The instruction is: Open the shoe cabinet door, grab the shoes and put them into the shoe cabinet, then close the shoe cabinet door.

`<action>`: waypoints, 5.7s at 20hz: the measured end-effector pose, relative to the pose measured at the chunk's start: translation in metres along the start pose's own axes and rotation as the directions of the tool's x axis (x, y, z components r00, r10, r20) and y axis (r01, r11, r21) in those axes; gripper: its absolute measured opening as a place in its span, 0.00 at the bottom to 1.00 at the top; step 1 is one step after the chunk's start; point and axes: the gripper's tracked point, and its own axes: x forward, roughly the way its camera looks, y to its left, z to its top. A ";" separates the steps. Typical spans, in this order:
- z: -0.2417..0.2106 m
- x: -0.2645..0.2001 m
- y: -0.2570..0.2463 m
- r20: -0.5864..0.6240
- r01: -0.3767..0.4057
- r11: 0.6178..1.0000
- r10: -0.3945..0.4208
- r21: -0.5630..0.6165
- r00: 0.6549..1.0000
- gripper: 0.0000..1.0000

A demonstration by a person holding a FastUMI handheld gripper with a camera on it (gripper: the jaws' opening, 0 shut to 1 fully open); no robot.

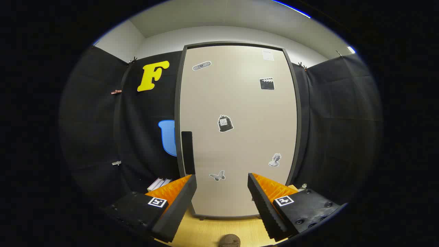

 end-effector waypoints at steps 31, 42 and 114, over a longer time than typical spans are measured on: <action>-0.014 0.112 0.074 -0.020 -0.033 0.999 0.033 0.020 0.999 0.98; -0.023 0.164 0.088 -0.033 0.044 0.999 -0.044 0.029 0.999 0.73; -0.011 -0.167 -0.162 -0.028 0.039 0.999 -0.039 0.017 0.999 0.32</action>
